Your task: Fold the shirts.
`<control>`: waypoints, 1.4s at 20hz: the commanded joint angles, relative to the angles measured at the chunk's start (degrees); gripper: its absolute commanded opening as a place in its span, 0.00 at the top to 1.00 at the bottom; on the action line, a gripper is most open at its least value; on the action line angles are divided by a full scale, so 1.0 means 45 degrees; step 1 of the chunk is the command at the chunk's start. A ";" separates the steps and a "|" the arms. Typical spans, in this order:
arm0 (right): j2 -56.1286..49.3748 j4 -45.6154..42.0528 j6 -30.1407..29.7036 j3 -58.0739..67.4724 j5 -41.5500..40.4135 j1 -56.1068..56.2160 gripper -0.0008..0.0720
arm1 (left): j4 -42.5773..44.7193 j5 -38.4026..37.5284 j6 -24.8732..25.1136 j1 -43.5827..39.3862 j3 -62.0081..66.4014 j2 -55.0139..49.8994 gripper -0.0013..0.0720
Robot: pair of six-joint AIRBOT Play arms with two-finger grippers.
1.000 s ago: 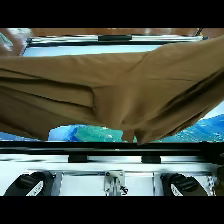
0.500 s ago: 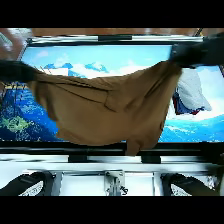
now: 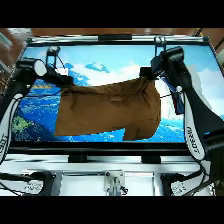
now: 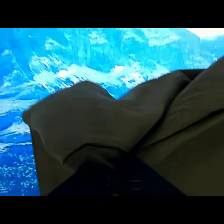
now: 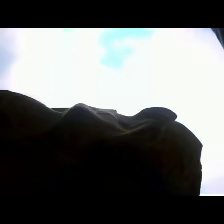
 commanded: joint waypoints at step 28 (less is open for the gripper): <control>0.4401 0.5795 -0.5197 -0.6154 -0.5382 -0.6878 0.08 | -0.5848 -0.2234 0.3837 0.6761 -0.9233 0.2385 0.03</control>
